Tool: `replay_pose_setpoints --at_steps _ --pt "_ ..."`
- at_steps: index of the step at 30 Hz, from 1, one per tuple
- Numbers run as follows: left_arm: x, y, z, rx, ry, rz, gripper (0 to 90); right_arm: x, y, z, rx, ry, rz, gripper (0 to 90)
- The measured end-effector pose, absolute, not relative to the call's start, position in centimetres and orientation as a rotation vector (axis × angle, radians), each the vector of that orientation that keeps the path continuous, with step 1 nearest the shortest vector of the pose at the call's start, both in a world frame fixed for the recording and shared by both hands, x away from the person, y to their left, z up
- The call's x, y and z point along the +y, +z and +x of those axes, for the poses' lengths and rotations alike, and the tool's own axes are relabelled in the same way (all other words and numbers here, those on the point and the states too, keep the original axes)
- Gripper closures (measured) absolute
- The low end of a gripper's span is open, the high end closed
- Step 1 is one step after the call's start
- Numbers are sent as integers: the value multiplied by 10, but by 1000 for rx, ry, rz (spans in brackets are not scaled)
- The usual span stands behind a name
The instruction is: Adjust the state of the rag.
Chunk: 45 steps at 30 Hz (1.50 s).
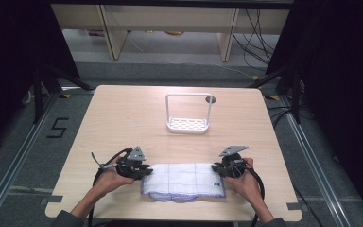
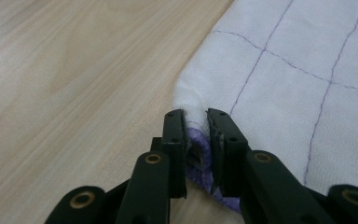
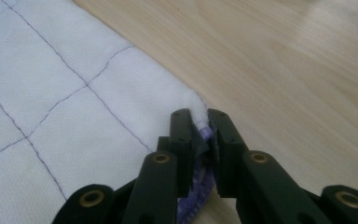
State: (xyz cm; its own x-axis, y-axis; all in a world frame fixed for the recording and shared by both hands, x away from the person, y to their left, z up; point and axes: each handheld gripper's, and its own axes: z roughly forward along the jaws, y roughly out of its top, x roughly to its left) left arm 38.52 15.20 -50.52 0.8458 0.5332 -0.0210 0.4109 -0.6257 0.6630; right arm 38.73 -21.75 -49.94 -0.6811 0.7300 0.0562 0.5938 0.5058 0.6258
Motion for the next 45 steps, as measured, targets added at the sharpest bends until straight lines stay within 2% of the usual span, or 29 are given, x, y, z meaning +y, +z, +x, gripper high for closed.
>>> replay_pose_setpoints --at_steps 6,19,29,33,45 --pt "153 -504 367 647 243 2343 798 -211 -497 399 2546 897 1130 832" --pt "148 -505 332 601 215 2328 801 -189 -495 450 2586 917 1047 835" --pt "126 -505 302 566 188 2305 803 -164 -490 481 2695 882 970 836" --pt "112 -502 297 542 148 2287 802 -151 -491 491 2706 865 892 834" --pt "74 -506 286 497 168 2283 775 -121 -491 506 2717 827 823 830"
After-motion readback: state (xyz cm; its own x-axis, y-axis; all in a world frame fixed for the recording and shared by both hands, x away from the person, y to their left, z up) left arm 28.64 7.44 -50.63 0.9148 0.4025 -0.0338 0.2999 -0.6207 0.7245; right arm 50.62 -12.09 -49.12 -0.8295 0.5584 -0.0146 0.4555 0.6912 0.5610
